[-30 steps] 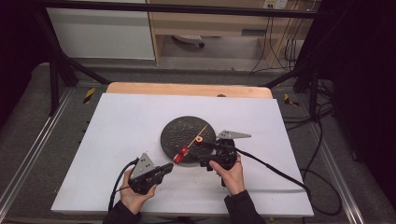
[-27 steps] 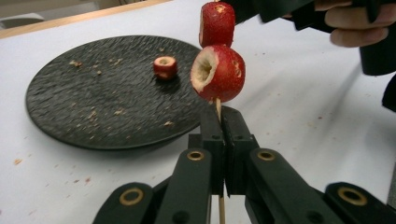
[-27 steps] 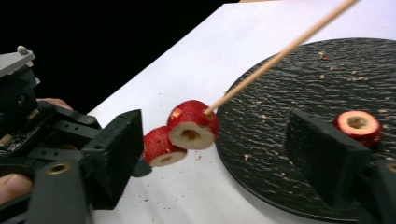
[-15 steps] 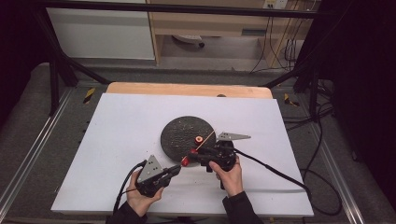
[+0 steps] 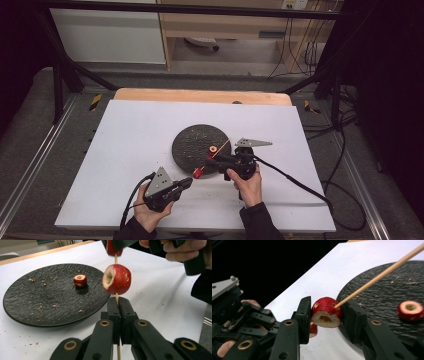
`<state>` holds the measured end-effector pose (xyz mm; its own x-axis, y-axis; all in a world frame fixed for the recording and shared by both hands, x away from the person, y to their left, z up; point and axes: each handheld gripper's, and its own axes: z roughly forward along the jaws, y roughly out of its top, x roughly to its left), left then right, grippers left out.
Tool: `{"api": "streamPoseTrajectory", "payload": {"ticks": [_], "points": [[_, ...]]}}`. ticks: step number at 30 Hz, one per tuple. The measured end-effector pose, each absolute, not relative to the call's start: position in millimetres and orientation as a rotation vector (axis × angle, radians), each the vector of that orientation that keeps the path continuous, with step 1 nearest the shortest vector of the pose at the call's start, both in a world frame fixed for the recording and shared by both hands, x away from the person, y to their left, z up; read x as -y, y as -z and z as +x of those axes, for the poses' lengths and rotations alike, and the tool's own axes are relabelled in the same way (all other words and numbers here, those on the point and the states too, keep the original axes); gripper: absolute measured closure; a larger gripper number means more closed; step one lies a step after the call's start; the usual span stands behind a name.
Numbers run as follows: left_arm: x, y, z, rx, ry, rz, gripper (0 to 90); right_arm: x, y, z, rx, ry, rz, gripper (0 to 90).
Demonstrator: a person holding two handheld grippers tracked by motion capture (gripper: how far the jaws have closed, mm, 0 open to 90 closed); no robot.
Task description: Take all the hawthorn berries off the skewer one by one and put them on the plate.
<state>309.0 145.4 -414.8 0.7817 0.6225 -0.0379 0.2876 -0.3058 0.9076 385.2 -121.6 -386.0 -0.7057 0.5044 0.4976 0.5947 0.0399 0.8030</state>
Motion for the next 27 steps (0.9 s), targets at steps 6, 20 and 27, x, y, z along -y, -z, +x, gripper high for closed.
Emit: {"api": "streamPoseTrajectory", "payload": {"ticks": [6,20,27], "points": [[-150,416,309,-0.699,-0.390,1.901,88.2,129,380,393,2.200,1.798,-1.202,62.0],[-162,420,306,-0.713,-0.388,1.910,88.2,149,361,414,2.174,1.834,-1.293,62.2],[-169,421,305,-0.723,-0.392,1.917,88.2,161,352,424,2.173,1.855,-1.347,62.3]]}}
